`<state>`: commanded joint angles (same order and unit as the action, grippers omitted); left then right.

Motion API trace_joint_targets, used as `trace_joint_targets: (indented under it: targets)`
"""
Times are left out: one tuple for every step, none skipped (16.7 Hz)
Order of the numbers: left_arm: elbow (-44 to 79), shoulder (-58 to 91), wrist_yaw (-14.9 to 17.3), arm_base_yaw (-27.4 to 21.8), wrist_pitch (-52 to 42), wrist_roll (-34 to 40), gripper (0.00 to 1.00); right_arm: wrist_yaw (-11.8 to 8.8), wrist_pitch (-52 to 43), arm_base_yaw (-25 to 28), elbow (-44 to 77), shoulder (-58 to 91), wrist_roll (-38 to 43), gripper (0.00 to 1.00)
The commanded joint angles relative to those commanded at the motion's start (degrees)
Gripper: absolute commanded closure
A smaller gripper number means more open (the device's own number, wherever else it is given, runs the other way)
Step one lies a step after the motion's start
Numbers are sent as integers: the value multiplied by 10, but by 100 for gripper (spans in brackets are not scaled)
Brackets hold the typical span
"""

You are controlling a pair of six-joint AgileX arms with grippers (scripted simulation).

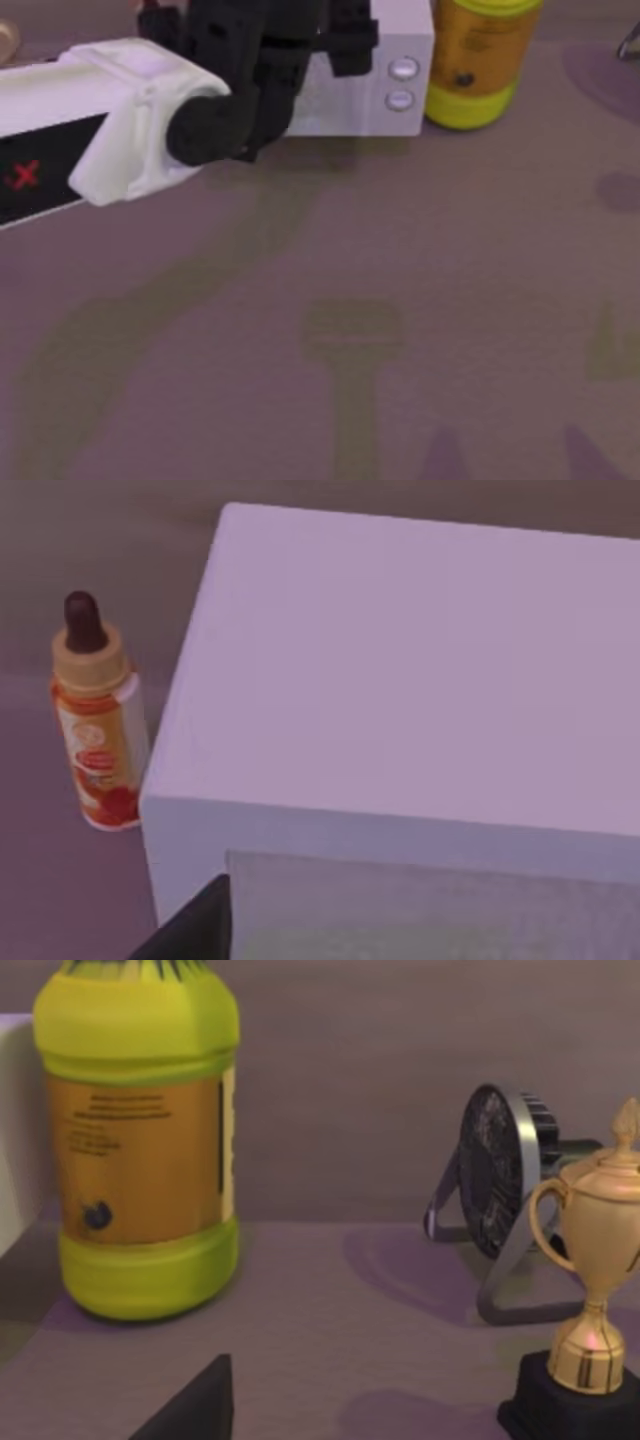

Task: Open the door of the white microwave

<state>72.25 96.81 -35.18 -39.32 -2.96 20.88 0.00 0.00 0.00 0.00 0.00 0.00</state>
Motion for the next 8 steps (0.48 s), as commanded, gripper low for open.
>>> trace_joint_targets:
  targets:
    - [29,41,-15,-17,-3,8,0,0,0,0,0,0,0,0]
    - [55,77,-28,-32,-6,16,0,0,0,0,0,0,0,0]
    - [77,108,-40,-46,-9,22,0,0,0,0,0,0,0,0]
    - [96,133,-49,-57,-12,27,0,0,0,0,0,0,0,0]
    - [110,153,-57,-66,-15,31,0,0,0,0,0,0,0,0]
    - [120,167,-62,-72,-17,33,0,0,0,0,0,0,0,0]
    - [126,176,-66,-76,-19,35,0,0,0,0,0,0,0,0]
    - [127,178,-67,-77,-19,35,0,0,0,0,0,0,0,0]
